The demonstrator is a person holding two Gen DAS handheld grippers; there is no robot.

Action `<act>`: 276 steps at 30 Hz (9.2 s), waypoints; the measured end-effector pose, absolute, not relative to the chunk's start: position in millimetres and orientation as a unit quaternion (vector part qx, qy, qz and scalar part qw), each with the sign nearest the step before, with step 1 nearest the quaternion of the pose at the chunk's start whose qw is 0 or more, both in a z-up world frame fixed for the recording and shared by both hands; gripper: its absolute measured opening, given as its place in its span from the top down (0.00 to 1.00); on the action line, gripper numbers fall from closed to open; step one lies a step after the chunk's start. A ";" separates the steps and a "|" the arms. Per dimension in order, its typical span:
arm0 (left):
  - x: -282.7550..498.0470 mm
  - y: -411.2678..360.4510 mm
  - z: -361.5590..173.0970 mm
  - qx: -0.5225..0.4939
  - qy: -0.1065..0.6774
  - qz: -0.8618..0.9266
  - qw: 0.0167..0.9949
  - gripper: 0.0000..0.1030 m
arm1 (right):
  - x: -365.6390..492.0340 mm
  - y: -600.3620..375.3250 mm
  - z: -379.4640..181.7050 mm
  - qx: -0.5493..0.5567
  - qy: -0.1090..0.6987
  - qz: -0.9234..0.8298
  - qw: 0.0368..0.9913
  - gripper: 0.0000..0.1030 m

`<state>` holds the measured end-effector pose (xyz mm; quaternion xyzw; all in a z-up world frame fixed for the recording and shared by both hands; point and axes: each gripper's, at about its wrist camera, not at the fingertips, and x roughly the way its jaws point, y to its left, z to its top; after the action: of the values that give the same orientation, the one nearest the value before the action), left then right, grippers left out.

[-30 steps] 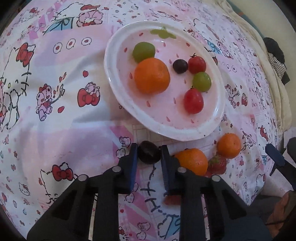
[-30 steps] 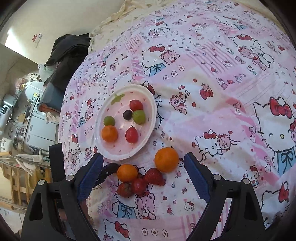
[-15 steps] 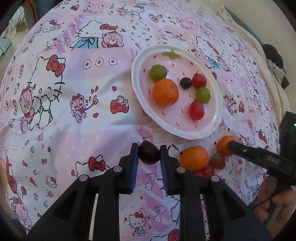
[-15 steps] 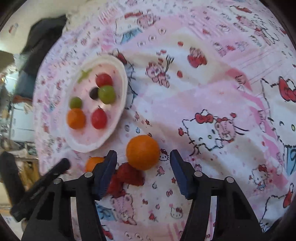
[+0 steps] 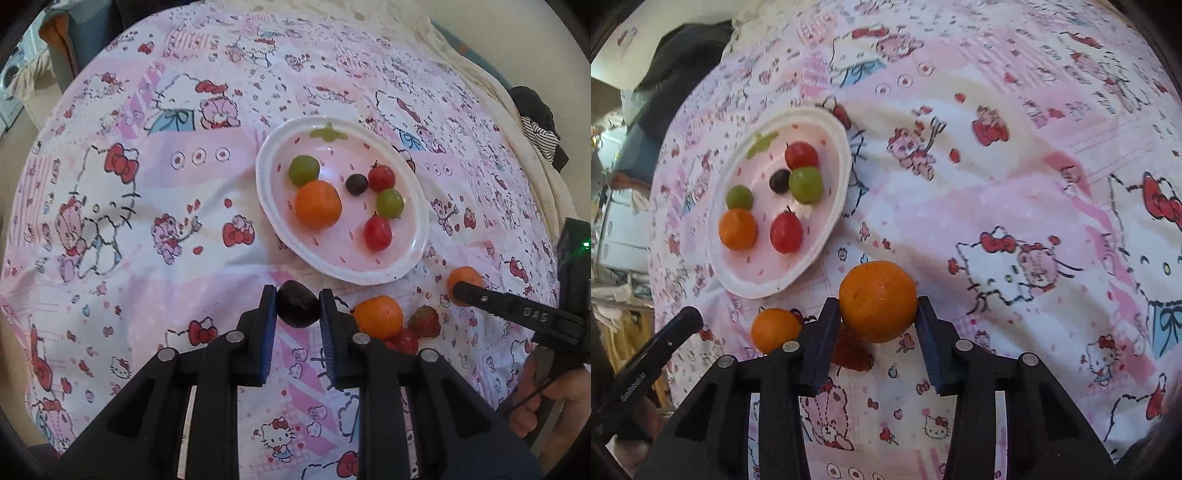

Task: Organize fruits
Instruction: 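Carry the plum and orange over the plate and open both grippers, then withdraw both grippers from the plate toward the strawberries, then grasp a strawberry with the right gripper while the left grasps another strawberry, then carry both strawberries over the plate and open both grippers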

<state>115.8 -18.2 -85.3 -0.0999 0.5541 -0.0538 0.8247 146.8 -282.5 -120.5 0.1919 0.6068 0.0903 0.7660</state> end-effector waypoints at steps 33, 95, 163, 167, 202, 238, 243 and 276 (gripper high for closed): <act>131.3 -22.4 -1.5 -0.030 0.439 -0.053 0.896 0.82 | 151.4 -300.7 -27.3 0.285 0.450 0.198 0.823 0.58; 179.2 -45.4 -46.7 -0.038 0.476 -0.075 0.875 0.44 | 197.5 -282.7 -63.9 0.246 0.539 0.162 0.789 0.31; 77.5 5.1 -51.7 -0.091 0.517 -0.003 0.851 0.44 | 144.3 -228.2 -138.3 0.085 0.637 0.150 0.751 0.69; 77.1 3.4 -54.5 -0.085 0.519 -0.004 0.851 0.44 | 143.7 -239.6 -127.8 0.128 0.624 0.152 0.755 0.69; 94.6 -106.0 -137.3 0.019 0.609 -0.195 0.768 0.73 | 126.5 -284.4 -83.4 0.248 0.570 0.176 0.763 0.69; 123.6 -19.6 -16.4 0.005 0.461 -0.064 0.885 0.74 | 166.9 -254.5 -44.9 0.237 0.522 0.218 0.790 0.69; 152.0 -15.5 -22.8 -0.001 0.469 -0.061 0.881 0.74 | 188.9 -248.1 -48.6 0.224 0.526 0.217 0.791 0.69; 216.3 -53.4 -95.3 -0.010 0.524 -0.114 0.844 0.73 | 251.8 -229.3 -109.0 0.248 0.581 0.211 0.746 0.47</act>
<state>216.3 -53.4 -95.3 -0.0103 0.5236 -0.1138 0.8443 251.8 -229.3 -109.0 0.2475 0.5806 0.2107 0.7465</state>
